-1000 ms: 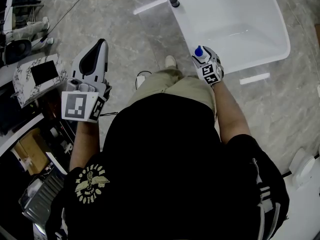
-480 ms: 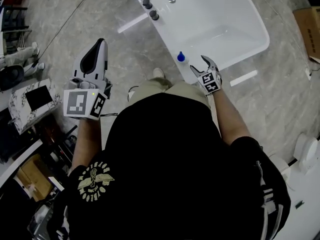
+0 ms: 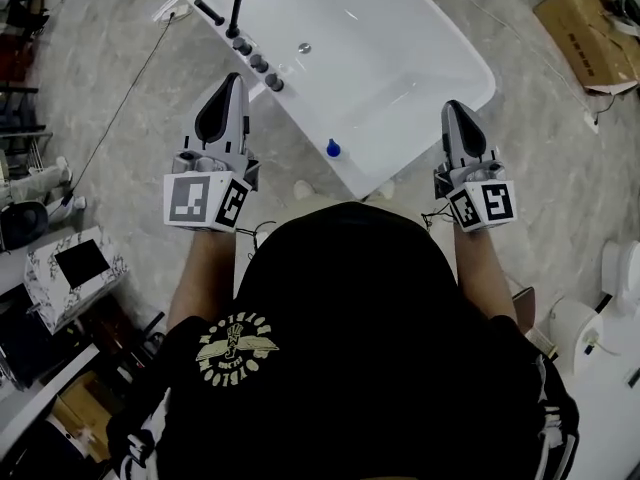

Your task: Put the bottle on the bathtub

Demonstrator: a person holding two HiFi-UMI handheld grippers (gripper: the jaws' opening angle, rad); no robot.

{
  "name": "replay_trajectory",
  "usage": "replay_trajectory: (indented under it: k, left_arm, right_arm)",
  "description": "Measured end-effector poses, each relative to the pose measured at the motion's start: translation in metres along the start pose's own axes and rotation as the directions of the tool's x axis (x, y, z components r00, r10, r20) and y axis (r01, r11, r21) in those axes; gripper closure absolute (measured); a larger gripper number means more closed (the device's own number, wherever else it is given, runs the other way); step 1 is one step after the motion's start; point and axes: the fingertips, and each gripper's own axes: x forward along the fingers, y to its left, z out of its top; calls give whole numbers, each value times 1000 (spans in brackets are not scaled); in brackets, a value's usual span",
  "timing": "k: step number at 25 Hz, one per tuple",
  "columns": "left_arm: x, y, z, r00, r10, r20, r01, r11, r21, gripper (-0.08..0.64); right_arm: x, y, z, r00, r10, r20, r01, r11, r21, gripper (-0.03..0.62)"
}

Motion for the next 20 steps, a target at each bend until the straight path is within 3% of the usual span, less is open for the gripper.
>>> replay_trajectory:
  k: [3,8,13,20]
  left_arm:
    - [13,-28,14,998,-40,56,37,998,50,551]
    - [27,-71,20,993,-94,74,89,993,74,551]
    - [33,-89,26,997,-36,74,31,997,74,551]
    - [15,-87,36,992,100,74,-107,990,97,551]
  right_arm:
    - [-6,9,41,999,33,4,-33,999,-13,581]
    - [-18,15,42,991,110,-74,-115,991,-73,583]
    - [-20,4,37,974,198,-107,-207,975,-78,583]
    - [-5,3,38,935,330,-126,-340,938,-67,583]
